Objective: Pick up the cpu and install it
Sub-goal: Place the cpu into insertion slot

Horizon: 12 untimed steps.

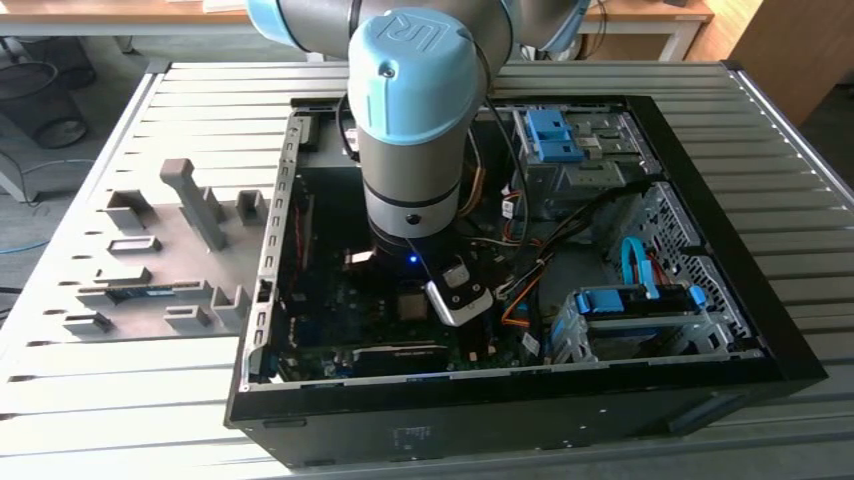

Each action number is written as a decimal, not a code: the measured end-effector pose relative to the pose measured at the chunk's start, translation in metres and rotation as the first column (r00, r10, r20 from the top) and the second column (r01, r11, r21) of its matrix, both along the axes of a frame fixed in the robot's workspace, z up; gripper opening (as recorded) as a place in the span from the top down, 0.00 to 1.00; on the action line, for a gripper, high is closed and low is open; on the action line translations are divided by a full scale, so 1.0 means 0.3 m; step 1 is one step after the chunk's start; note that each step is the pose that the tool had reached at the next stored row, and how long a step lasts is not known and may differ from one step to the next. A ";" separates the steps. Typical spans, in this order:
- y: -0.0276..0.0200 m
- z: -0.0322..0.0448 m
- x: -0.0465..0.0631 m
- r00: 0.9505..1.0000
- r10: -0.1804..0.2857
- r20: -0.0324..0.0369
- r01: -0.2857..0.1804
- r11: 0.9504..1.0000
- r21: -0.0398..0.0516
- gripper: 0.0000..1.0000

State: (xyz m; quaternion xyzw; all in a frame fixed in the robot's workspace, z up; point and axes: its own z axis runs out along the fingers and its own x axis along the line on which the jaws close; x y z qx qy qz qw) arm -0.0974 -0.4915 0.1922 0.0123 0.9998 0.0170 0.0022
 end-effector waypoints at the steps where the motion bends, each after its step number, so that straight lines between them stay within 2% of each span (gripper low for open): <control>1: 0.000 0.001 -0.001 1.000 0.000 0.000 0.000 1.000 0.000 0.46; 3: -0.001 0.001 -0.003 1.000 0.000 0.001 0.000 1.000 -0.005 0.46; 7: -0.004 0.000 -0.003 1.000 0.005 0.000 -0.005 0.999 -0.036 0.46; 8: -0.004 -0.001 -0.002 1.000 0.007 0.000 -0.007 0.999 -0.040 0.46; 12: -0.004 -0.003 0.002 1.000 0.014 0.000 -0.014 0.999 -0.038 0.46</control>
